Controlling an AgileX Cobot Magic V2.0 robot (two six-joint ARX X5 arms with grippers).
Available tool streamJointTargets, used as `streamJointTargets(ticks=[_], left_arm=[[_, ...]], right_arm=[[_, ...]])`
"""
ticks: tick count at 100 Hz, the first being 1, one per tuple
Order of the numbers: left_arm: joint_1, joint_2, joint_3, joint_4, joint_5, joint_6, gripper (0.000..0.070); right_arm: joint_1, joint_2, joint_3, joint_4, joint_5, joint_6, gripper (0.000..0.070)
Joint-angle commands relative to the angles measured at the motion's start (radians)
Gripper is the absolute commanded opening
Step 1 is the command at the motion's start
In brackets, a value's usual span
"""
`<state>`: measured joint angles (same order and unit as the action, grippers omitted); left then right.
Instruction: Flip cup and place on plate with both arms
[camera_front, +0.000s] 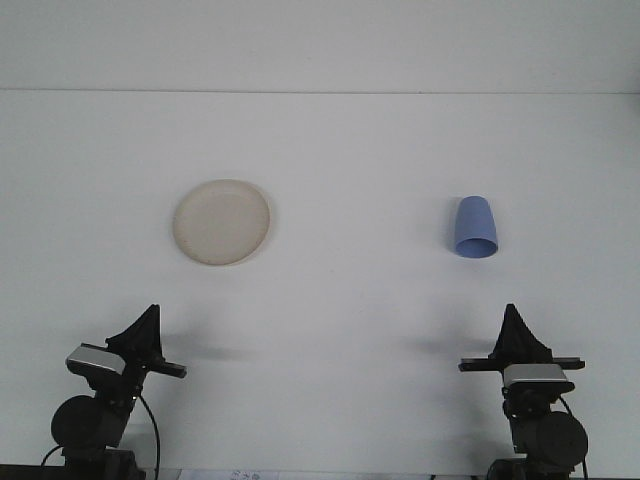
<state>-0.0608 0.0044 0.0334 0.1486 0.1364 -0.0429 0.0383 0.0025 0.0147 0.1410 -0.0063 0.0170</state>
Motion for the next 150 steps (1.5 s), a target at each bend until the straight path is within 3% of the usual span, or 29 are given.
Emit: streamJointTargets(ticks=[1,19,39,51,73,90,95,104,109,125,150], left_arm=[[0.002,-0.001,-0.019,0.01,0.003,-0.003,0.0012],[0.002,-0.001,-0.019,0.01,0.003,-0.003,0.0012],[0.002,-0.001,-0.019,0.01,0.003,-0.003,0.0012],[0.002,-0.001,-0.019,0.01,0.003,-0.003,0.0012],[0.002,-0.001,-0.019,0.01,0.003,-0.003,0.0012],[0.002,-0.001,-0.019,0.01,0.003,-0.003,0.0012],[0.002,-0.001,-0.019,0.01,0.003,-0.003,0.0012],[0.002,-0.001,-0.019,0.01,0.003,-0.003,0.0012],[0.002,-0.001,-0.019,0.01,0.003,-0.003,0.0012],[0.002,-0.001,-0.019,0.01,0.003,-0.003,0.0012],[0.002,-0.001,-0.019,0.01,0.003,-0.003,0.0012]], right_arm=[[0.002,-0.001,-0.002,0.027,0.003,0.004,0.0],[0.001,-0.001,0.012,0.046,0.01,0.048,0.0],[0.001,0.055,0.164,-0.213,0.038,0.047,0.0],[0.001,0.167,0.267,-0.269,0.033,0.074,0.0],[0.001,0.459,0.449,-0.277,0.034,0.054,0.0],[0.001,0.617,0.503,-0.217,0.033,0.066,0.0],[0.0,0.657,0.503,-0.184,0.04,0.065,0.0051],[0.0,0.725,0.503,-0.179,0.088,0.065,0.0279],[0.0,0.766,0.502,-0.179,0.117,0.065,0.0341],[-0.001,0.882,0.464,-0.052,0.146,0.01,0.0342],[-0.018,1.066,0.381,0.22,0.145,0.0,0.0342]])
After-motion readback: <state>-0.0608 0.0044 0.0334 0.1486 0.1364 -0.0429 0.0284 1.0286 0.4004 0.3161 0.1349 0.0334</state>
